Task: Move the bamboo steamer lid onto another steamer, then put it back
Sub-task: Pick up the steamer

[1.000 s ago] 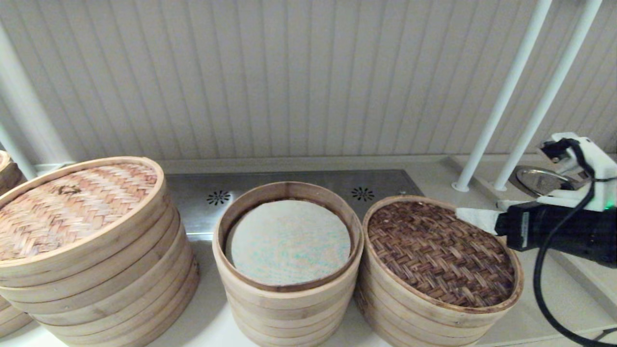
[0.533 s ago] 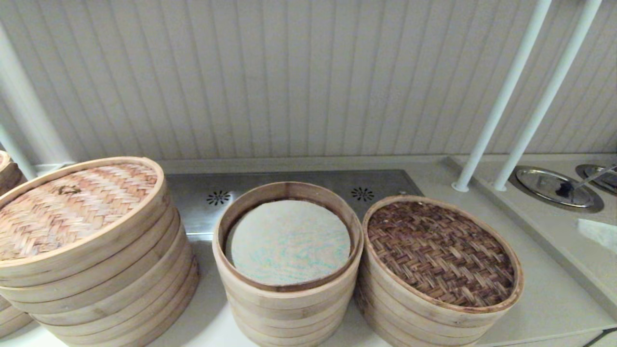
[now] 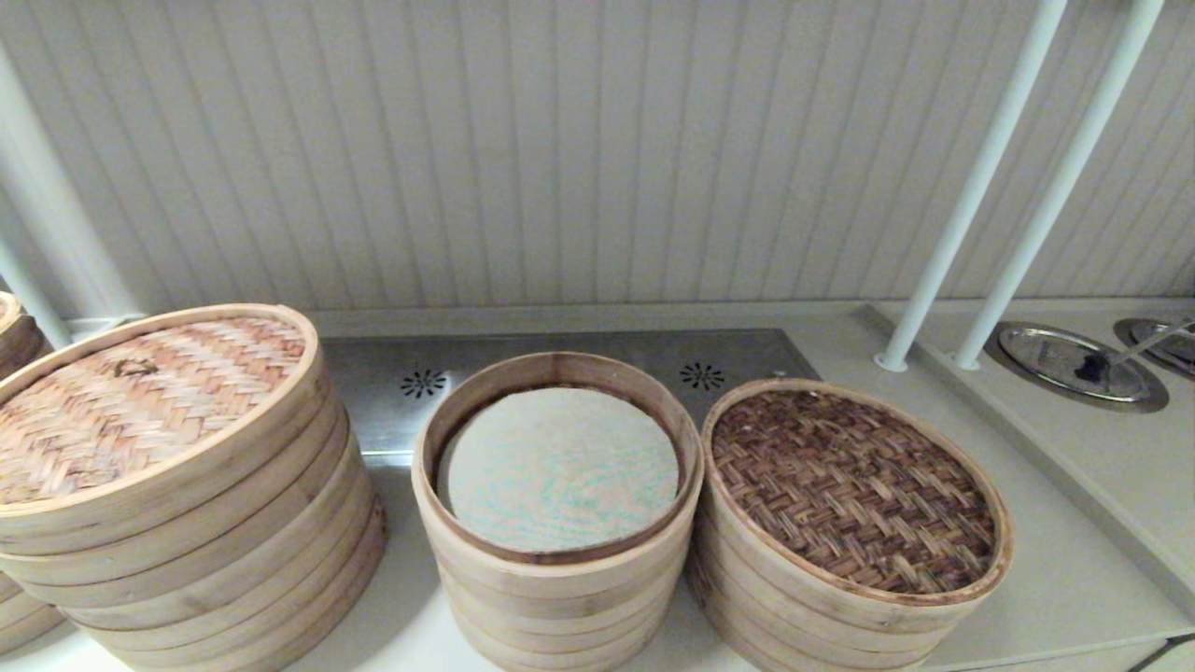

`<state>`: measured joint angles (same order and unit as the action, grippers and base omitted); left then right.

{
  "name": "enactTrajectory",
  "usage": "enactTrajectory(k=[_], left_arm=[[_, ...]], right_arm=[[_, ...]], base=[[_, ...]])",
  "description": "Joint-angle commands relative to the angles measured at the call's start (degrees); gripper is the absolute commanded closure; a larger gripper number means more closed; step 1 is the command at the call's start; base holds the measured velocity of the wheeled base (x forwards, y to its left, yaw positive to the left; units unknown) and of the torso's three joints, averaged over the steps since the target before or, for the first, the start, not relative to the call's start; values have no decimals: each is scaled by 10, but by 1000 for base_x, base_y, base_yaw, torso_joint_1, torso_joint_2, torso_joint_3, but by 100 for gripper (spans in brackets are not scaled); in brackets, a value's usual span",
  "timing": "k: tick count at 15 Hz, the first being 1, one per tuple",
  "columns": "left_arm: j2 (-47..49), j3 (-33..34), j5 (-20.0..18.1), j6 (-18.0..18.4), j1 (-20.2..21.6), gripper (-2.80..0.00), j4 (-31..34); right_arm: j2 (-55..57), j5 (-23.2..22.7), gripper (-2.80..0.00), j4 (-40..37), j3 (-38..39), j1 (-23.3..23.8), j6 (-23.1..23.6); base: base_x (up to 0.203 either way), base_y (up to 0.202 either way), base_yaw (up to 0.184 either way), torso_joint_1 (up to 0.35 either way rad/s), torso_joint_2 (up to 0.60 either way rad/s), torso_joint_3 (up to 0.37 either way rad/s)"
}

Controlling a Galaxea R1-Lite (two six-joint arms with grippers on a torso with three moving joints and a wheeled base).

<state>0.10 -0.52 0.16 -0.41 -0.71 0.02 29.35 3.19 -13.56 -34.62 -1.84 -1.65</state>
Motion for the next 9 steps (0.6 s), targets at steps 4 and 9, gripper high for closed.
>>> enactTrajectory(k=[4, 9], left_arm=[[0, 0, 0, 0, 0, 0, 0], [0, 0, 0, 0, 0, 0, 0]], right_arm=[[-132, 1, 0, -1, 118, 28, 0], [-236, -6, 0, 5, 218, 25, 2]], base=[[0, 0, 0, 0, 0, 0], [0, 0, 0, 0, 0, 0]])
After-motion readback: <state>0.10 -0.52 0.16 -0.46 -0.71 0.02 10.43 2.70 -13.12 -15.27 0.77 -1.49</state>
